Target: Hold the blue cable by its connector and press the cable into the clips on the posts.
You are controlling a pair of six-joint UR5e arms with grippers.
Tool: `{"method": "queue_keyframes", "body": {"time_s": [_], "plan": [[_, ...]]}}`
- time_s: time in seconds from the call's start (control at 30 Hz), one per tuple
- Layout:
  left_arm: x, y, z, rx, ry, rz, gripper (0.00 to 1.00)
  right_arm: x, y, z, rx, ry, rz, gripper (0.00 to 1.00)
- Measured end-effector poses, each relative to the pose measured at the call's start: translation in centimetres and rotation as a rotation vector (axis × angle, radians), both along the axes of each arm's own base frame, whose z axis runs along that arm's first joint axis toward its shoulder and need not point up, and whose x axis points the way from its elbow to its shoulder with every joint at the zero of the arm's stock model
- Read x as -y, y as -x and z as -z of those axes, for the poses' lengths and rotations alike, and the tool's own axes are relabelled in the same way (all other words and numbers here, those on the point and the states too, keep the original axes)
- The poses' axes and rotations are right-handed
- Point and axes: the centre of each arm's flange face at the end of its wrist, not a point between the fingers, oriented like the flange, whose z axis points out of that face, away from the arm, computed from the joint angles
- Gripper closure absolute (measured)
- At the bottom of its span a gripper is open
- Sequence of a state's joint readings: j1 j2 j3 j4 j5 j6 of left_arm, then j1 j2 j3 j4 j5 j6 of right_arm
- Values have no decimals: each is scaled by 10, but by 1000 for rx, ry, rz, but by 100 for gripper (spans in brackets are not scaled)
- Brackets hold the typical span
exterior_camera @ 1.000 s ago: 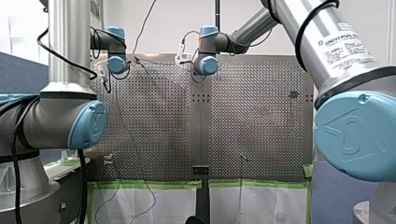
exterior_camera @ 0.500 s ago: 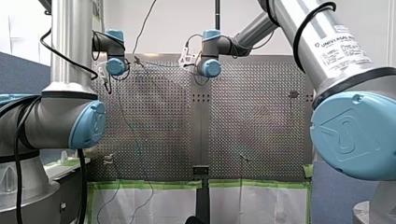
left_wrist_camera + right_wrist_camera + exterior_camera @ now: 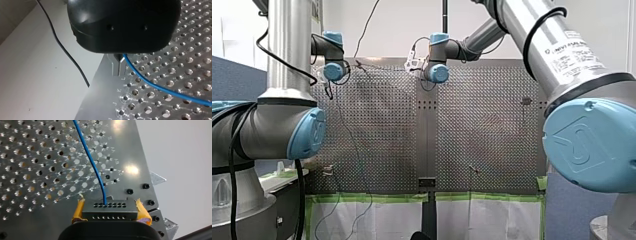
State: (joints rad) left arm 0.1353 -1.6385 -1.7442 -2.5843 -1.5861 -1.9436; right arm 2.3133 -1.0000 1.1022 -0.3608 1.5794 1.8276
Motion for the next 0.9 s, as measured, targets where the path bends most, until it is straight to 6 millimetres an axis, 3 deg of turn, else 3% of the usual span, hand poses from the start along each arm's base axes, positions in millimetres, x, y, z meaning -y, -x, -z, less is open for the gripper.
{"method": "queue_keyframes", "body": {"time_s": [0.37,0.43,0.47,0.53,0.57,0.63,0.9], "plan": [[0,-11,13,-33,-8,19,100,12,-2,-2,19,-8,-17,100],[0,-11,13,-33,-6,21,90,13,-3,1,16,-12,-18,100],[0,-11,13,-32,-5,22,90,13,-3,2,15,-13,-18,100],[-1,-11,13,-31,-3,23,55,13,-3,4,12,-16,-19,100],[-1,-11,12,-30,-1,24,55,13,-4,5,12,-17,-19,100],[-2,-11,12,-28,3,25,0,13,-4,5,11,-17,-20,100],[-6,-10,15,-37,55,30,0,11,-6,7,5,-21,-25,100]]}}
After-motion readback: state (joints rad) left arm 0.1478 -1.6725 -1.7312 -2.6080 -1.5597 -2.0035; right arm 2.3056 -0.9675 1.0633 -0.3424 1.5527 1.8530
